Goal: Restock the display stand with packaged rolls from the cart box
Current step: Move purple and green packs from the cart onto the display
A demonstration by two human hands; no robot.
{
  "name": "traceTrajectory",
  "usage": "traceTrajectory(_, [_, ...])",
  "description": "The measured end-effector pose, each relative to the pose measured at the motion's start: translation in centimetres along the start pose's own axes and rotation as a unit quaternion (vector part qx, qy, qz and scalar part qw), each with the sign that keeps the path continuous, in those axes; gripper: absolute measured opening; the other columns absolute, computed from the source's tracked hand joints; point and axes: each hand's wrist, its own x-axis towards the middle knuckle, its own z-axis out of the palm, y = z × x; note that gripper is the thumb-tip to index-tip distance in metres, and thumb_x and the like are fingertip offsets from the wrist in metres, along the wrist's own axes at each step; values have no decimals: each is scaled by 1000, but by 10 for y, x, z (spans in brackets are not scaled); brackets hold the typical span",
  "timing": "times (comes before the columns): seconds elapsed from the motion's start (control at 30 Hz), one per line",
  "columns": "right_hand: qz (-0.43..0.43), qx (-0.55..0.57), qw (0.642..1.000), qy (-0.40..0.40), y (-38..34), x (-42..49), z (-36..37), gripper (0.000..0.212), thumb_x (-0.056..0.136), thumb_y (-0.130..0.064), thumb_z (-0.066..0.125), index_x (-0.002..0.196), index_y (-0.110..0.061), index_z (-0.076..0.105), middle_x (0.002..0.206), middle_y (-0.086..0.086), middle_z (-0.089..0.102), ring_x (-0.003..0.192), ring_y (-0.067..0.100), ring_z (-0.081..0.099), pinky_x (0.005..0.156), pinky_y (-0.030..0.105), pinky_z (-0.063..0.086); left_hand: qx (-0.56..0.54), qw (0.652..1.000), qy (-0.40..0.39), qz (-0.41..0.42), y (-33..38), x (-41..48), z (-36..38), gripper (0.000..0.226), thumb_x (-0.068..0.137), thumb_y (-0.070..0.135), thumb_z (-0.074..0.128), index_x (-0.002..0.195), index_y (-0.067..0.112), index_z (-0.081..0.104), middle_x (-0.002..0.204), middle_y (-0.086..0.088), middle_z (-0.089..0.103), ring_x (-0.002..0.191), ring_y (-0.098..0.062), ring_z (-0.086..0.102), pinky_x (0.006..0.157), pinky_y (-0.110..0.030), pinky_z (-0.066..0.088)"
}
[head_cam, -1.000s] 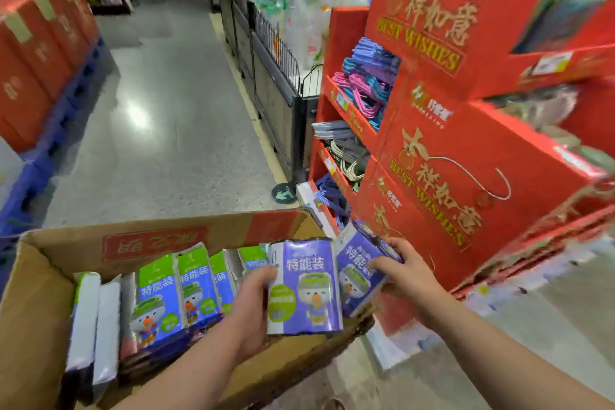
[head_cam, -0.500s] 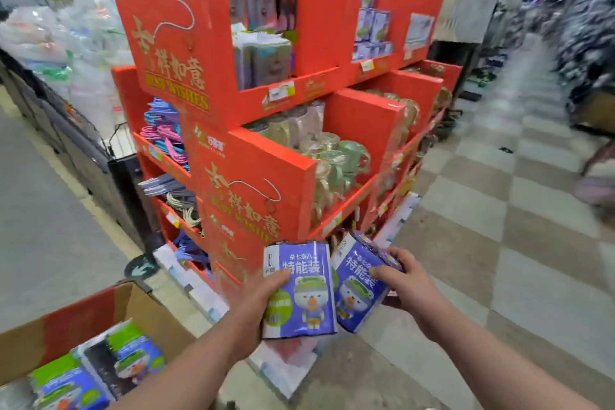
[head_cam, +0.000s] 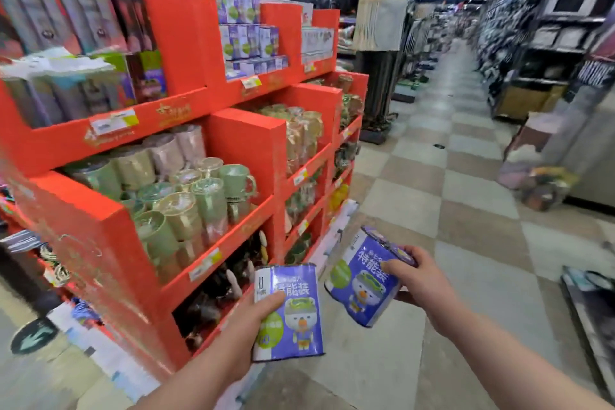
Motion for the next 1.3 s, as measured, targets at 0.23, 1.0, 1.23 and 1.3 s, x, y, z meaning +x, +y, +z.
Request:
traceTrajectory(0.23, [-3, 16, 1000, 15, -14, 68, -42, 29, 85, -4, 63, 110, -11, 51, 93, 5, 64, 70, 15, 62, 58, 27, 54, 36, 999, -26, 0, 16, 75, 58, 40, 78, 17, 63, 116, 6, 59, 100, -24, 72, 77, -35, 72, 62, -40, 59])
traceTrajectory(1.0, [2, -14, 998, 65, -80, 408, -182, 21, 82, -7, 65, 99, -18, 56, 85, 4, 70, 65, 16, 67, 67, 33, 52, 28, 998, -49, 19, 128, 421, 254, 39, 83, 19, 63, 119, 5, 58, 94, -20, 74, 69, -31, 73, 52, -35, 57])
traceTrajectory(1.23, [-33, -31, 997, -62, -130, 543, -195, 31, 72, -14, 74, 97, -17, 57, 79, 0, 70, 57, 9, 67, 54, 25, 52, -36, 998, 45, 38, 160, 500, 286, 60, 68, 25, 69, 123, 3, 57, 102, -24, 71, 78, -38, 72, 61, -46, 60])
traceTrajectory(1.3, [-42, -40, 993, -103, -147, 577, -195, 41, 60, -22, 71, 98, -16, 58, 78, 0, 71, 59, 10, 68, 56, 26, 53, -40, 995, 75, 57, 169, 516, 295, 56, 68, 24, 69, 119, 3, 61, 101, -25, 71, 86, -42, 70, 76, -56, 57])
